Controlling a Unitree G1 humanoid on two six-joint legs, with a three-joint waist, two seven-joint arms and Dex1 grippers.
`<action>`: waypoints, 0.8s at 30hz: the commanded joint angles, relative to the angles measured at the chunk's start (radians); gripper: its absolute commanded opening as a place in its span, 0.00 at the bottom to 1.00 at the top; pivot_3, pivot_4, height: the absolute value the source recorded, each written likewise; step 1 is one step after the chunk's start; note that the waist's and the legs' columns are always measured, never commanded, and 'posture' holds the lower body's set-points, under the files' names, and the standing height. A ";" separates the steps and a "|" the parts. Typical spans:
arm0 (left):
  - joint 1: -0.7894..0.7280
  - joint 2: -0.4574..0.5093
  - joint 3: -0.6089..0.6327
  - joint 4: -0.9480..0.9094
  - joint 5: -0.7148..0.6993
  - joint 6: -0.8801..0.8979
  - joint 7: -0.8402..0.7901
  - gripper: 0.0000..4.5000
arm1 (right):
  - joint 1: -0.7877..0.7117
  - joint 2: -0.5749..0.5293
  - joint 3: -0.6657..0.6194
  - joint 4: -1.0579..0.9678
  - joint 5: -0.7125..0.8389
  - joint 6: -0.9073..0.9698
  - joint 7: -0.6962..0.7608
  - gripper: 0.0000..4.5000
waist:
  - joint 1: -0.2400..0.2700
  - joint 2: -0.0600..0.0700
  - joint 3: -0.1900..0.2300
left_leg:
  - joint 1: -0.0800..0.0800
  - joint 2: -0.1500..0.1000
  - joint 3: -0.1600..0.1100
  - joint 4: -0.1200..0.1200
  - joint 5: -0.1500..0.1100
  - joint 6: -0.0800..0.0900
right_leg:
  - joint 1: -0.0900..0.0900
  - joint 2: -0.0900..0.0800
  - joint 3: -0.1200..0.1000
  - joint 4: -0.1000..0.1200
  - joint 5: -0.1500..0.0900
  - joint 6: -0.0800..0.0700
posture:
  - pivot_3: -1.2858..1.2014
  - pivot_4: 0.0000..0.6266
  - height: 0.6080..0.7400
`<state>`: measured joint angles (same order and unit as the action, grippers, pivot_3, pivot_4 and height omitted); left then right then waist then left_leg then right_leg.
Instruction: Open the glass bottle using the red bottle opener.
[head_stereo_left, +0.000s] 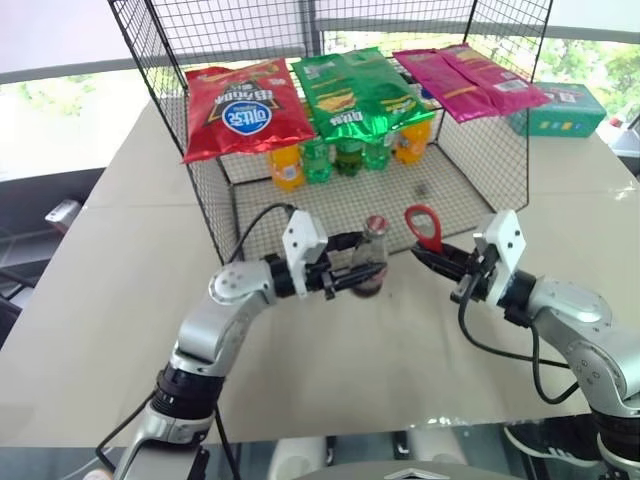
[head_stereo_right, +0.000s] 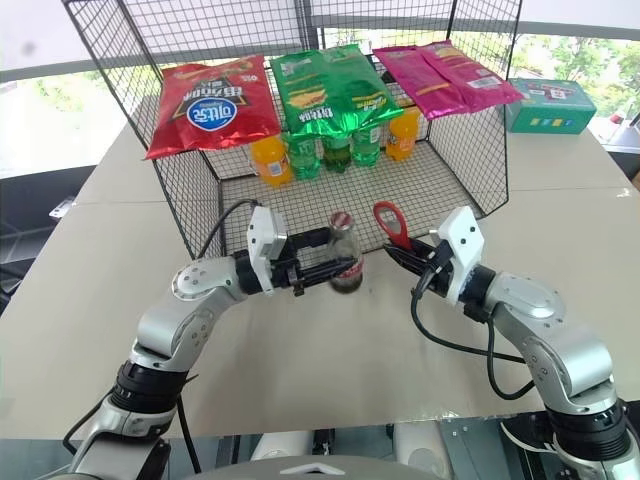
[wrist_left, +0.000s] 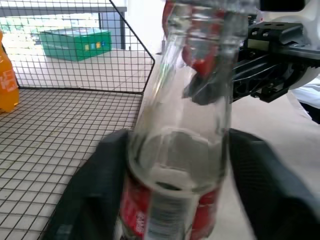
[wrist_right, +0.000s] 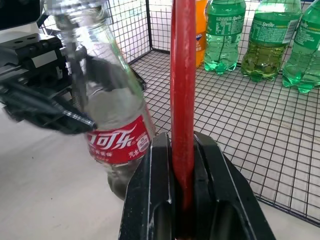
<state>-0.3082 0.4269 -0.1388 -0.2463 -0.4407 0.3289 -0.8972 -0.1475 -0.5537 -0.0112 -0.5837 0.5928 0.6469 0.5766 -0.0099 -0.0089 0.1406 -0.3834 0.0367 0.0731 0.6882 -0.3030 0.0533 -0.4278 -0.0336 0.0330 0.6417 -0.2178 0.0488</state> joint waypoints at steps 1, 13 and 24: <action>-0.003 0.004 0.001 -0.024 -0.003 -0.018 -0.014 0.49 | -0.001 0.001 -0.022 -0.054 -0.001 -0.026 -0.009 0.00 | 0.000 0.000 0.000 | 0.000 0.000 0.000 0.000 0.000 0.000 | 0.000 0.000 0.000 0.000 0.000 0.000 | 0.52 0.24 1.00; -0.018 0.011 0.016 -0.009 -0.006 -0.011 -0.027 0.49 | -0.060 0.006 0.184 -0.033 -0.408 -0.309 -0.076 0.00 | -0.001 0.000 0.000 | 0.000 0.000 0.000 0.000 0.000 0.000 | 0.000 0.000 0.000 0.000 0.000 0.000 | 0.52 0.24 1.00; -0.048 0.016 0.027 0.002 -0.005 0.010 -0.033 0.49 | -0.066 0.004 0.361 0.166 -0.824 -0.693 -0.128 0.00 | -0.001 0.000 0.000 | 0.001 0.000 0.001 0.000 0.002 -0.004 | 0.000 0.000 0.000 0.000 0.000 0.000 | 0.52 0.24 1.00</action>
<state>-0.3282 0.4455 -0.1274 -0.2368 -0.4367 0.3462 -0.9407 -0.2260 -0.5401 0.2888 -0.4331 -0.1695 0.0051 0.4322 -0.0108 -0.0091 0.1405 -0.3828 0.0366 0.0738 0.6882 -0.3005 0.0490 -0.4277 -0.0336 0.0328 0.6417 -0.2184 0.0481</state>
